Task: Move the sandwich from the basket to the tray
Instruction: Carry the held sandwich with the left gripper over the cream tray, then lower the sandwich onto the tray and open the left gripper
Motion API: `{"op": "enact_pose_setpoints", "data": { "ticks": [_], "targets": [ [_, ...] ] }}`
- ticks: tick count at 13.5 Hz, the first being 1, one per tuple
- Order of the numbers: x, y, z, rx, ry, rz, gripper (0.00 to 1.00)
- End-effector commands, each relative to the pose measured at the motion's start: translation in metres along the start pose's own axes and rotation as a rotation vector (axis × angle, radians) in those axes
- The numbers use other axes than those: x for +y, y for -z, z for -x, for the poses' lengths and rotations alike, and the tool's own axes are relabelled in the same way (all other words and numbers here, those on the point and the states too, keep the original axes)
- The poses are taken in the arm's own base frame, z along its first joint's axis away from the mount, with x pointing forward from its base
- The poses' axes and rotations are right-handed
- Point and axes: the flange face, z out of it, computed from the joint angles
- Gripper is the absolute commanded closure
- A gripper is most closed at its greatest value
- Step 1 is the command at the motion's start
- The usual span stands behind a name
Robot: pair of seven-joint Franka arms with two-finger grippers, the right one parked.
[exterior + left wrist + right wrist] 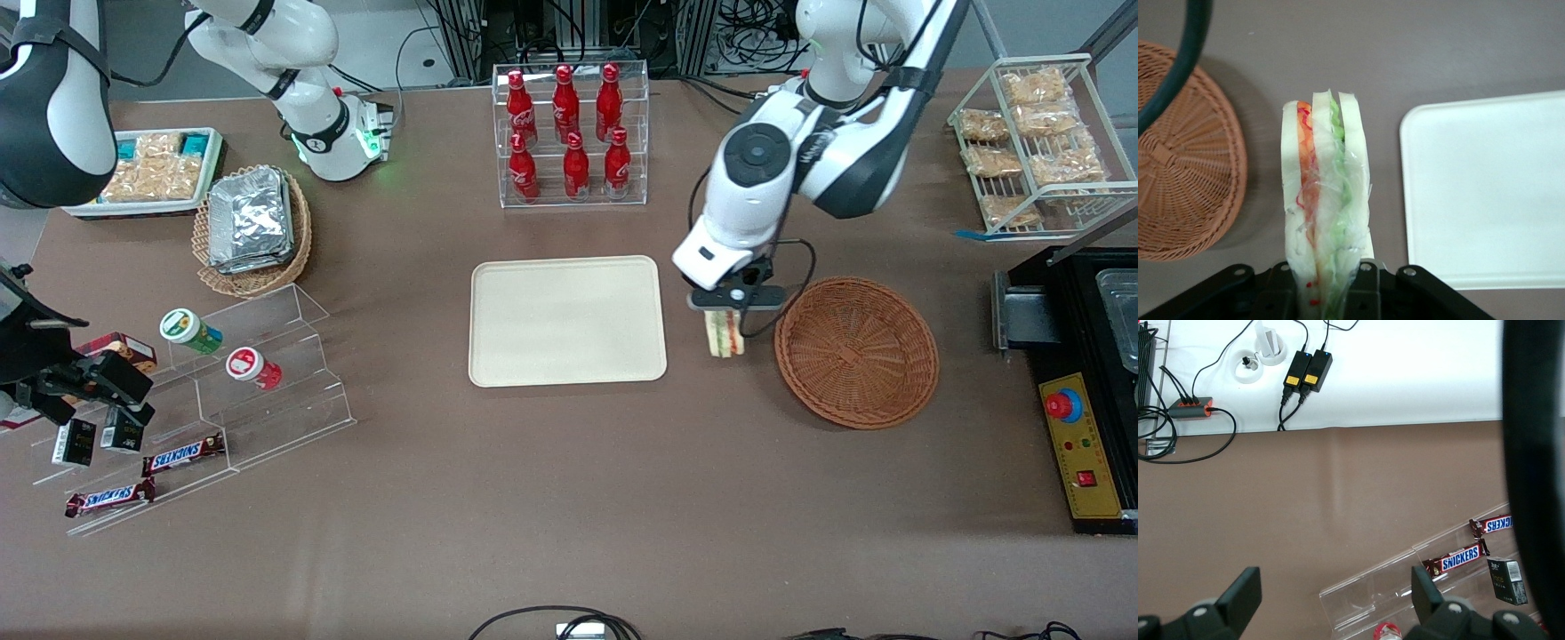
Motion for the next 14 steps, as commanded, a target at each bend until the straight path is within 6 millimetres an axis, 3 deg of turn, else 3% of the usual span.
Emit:
{"op": "enact_pose_setpoints", "data": {
  "ticks": [1,3,6,10,14],
  "targets": [
    [0.046,-0.007,-0.008,0.017,-0.005,-0.013,0.97],
    [0.089,-0.018,-0.003,0.024,-0.004,-0.012,0.98],
    [0.127,-0.045,0.000,0.014,-0.010,-0.022,0.98],
    [0.158,-0.074,0.011,-0.029,-0.057,-0.012,0.97],
    [0.172,-0.104,0.025,-0.074,-0.064,-0.023,0.95]
  ]
}}
